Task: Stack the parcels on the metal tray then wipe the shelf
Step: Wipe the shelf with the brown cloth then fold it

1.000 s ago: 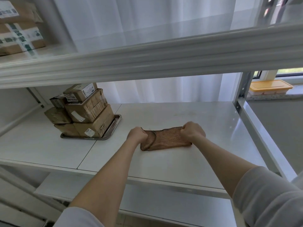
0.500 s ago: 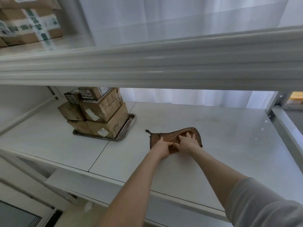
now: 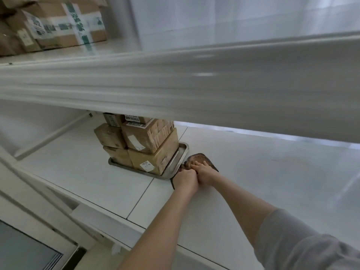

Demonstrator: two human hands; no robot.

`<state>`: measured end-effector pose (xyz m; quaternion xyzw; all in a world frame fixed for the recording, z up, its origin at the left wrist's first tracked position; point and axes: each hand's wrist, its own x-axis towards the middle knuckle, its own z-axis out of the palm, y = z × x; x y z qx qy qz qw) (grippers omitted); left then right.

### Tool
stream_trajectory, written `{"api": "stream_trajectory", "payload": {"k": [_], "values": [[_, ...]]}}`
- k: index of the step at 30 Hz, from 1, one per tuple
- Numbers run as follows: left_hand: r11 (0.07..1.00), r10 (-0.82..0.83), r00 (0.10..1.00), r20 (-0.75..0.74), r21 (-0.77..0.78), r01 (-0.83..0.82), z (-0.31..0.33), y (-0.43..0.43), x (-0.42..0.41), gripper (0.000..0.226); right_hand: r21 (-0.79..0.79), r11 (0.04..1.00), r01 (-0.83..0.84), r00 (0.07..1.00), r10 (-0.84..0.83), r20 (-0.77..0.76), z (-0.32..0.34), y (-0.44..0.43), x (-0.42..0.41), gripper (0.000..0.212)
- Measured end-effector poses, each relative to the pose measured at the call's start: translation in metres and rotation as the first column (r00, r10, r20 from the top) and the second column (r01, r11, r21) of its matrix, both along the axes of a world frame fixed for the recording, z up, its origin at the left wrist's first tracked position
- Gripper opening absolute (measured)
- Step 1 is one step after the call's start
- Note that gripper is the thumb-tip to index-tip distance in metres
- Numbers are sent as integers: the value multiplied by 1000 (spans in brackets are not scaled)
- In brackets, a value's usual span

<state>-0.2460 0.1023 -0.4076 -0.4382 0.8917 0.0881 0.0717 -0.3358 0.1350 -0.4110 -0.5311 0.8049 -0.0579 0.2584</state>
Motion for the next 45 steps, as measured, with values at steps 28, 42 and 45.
{"api": "stream_trajectory", "payload": {"k": [28,42,45], "values": [[988,-53,999,-3,148,53,3,4,46,40,72,996,44,996,-39,-77,-13,-8,20,54],[967,98,990,98,226,-118,1,34,124,53,2,996,-91,995,91,46,-2,68,83,48],[962,15,995,96,271,-41,1,50,90,52,12,1000,25,998,-25,55,-1,94,54,47]]}}
